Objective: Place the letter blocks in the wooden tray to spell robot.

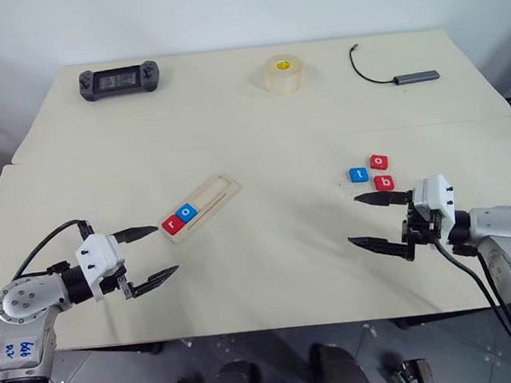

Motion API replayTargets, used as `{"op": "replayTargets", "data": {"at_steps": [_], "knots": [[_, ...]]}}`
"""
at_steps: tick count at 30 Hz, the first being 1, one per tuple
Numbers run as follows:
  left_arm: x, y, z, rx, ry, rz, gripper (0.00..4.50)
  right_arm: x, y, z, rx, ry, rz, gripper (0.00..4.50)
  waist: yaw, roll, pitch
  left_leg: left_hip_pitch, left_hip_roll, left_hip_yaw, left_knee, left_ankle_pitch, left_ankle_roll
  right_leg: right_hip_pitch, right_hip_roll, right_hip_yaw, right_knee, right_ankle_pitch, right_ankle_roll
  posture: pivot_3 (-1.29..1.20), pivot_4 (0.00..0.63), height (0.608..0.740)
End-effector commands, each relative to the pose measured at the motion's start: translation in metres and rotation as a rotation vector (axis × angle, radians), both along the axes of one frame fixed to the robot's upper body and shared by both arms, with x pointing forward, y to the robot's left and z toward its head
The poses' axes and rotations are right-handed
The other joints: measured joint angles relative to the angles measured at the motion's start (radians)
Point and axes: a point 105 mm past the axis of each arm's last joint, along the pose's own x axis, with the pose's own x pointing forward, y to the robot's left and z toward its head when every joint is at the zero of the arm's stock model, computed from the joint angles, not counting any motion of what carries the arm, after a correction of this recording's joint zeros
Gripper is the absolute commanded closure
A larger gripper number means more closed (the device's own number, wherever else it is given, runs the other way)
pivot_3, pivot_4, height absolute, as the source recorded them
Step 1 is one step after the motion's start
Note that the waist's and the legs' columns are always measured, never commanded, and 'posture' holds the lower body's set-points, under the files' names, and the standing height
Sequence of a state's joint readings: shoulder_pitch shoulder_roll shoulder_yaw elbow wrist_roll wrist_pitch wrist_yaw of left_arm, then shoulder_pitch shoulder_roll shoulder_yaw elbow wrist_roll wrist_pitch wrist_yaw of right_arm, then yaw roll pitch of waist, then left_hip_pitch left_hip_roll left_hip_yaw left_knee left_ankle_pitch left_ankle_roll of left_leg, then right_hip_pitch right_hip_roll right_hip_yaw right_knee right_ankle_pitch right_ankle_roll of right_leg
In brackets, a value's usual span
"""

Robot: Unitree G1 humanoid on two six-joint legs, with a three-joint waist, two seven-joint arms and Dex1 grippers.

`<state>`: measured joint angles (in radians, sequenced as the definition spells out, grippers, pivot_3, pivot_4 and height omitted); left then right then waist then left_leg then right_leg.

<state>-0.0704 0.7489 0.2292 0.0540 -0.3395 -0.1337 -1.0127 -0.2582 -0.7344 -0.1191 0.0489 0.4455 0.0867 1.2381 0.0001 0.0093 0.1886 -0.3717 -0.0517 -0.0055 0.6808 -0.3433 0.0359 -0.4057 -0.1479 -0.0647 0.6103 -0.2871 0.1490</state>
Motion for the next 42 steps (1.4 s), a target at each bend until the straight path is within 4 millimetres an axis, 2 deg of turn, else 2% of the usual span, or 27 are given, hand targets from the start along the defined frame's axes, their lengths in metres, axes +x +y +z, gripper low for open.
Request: {"op": "replayTargets", "data": {"at_steps": [1, 6, 13, 19, 22, 25, 28, 31, 35, 37, 42], "knots": [[0.003, 0.002, 0.005, -0.019, -0.032, 0.036, 0.00, 0.000, -0.001, 0.007, -0.006, -0.039, 0.001, 0.02, 0.000, 0.000, 0.000, 0.000, 0.000, 0.000, 0.000, 0.000, 0.000, 0.000, 0.000, 0.000, 0.000, 0.000, 0.000, 0.00, 0.150, 0.740], [0.000, 0.007, 0.009, -0.119, -0.034, 0.090, 0.00, 0.001, 0.008, 0.008, 0.026, -0.038, 0.014, 0.02, 0.000, 0.000, 0.000, 0.000, 0.000, 0.000, 0.000, 0.000, 0.000, 0.000, 0.000, 0.000, 0.000, 0.000, 0.000, 0.00, 0.150, 0.740], [-0.018, 0.050, -0.006, -0.239, -0.036, 0.354, 0.00, -0.003, 0.056, 0.036, 0.183, -0.107, 0.129, 0.02, -0.005, 0.000, 0.000, 0.000, 0.003, 0.000, 0.000, -0.001, -0.002, 0.000, 0.001, 0.000, 0.000, 0.000, 0.000, 0.00, 0.150, 0.740], [-0.024, 0.059, -0.022, -0.267, -0.005, 0.391, 0.00, -0.007, 0.081, 0.047, 0.227, -0.183, 0.199, 0.02, 0.011, -0.001, 0.000, 0.000, 0.001, -0.002, 0.001, -0.002, -0.001, 0.001, 0.000, -0.002, -0.001, 0.000, 0.000, 0.00, 0.150, 0.740], [-0.019, 0.051, -0.022, -0.277, 0.030, 0.344, 0.00, -0.008, 0.082, 0.046, 0.224, -0.178, 0.205, 0.02, 0.016, -0.002, 0.000, 0.000, 0.001, -0.002, 0.001, -0.002, -0.001, 0.002, 0.000, -0.002, -0.001, 0.000, 0.000, 0.00, 0.150, 0.740], [-0.006, 0.037, -0.015, -0.300, 0.037, 0.293, 0.00, -0.009, 0.076, 0.041, 0.207, -0.162, 0.189, 0.02, 0.022, -0.002, 0.000, 0.000, 0.001, -0.002, 0.001, -0.002, -0.001, 0.002, 0.001, -0.003, -0.001, 0.000, 0.000, 0.00, 0.150, 0.740], [0.010, 0.014, -0.005, -0.326, 0.037, 0.214, 0.00, -0.010, 0.070, 0.038, 0.203, -0.141, 0.169, 0.02, 0.023, -0.002, 0.000, 0.000, 0.001, -0.003, 0.001, -0.002, 0.000, 0.003, 0.001, -0.004, 0.000, 0.000, 0.000, 0.00, 0.150, 0.740], [0.022, 0.000, -0.010, -0.271, 0.059, 0.168, 0.00, -0.012, 0.068, 0.037, 0.202, -0.127, 0.165, 0.02, 0.021, -0.002, 0.000, 0.000, 0.000, -0.003, 0.001, -0.002, 0.000, 0.003, 0.001, -0.004, 0.000, 0.000, 0.000, 0.00, 0.150, 0.740], [0.053, -0.005, -0.027, -0.161, 0.105, 0.209, 0.00, -0.018, 0.067, 0.033, 0.201, -0.108, 0.153, 0.02, 0.020, -0.002, 0.000, 0.000, 0.001, -0.003, 0.001, -0.002, -0.001, 0.003, 0.002, -0.005, 0.000, 0.000, 0.000, 0.00, 0.150, 0.740], [0.061, -0.003, -0.027, -0.140, 0.101, 0.235, 0.00, -0.020, 0.066, 0.032, 0.203, -0.107, 0.141, 0.02, 0.017, -0.002, 0.000, 0.000, 0.001, -0.002, 0.002, -0.002, -0.001, 0.003, 0.003, -0.005, 0.000, 0.000, 0.000, 0.00, 0.150, 0.740], [0.064, -0.003, -0.030, -0.148, 0.118, 0.238, 0.00, -0.023, 0.064, 0.030, 0.214, -0.103, 0.106, 0.02, 0.015, -0.002, -0.001, 0.001, 0.001, -0.002, 0.002, -0.002, 0.000, 0.003, 0.002, -0.004, 0.000, 0.000, 0.000, 0.00, 0.150, 0.740]]}}
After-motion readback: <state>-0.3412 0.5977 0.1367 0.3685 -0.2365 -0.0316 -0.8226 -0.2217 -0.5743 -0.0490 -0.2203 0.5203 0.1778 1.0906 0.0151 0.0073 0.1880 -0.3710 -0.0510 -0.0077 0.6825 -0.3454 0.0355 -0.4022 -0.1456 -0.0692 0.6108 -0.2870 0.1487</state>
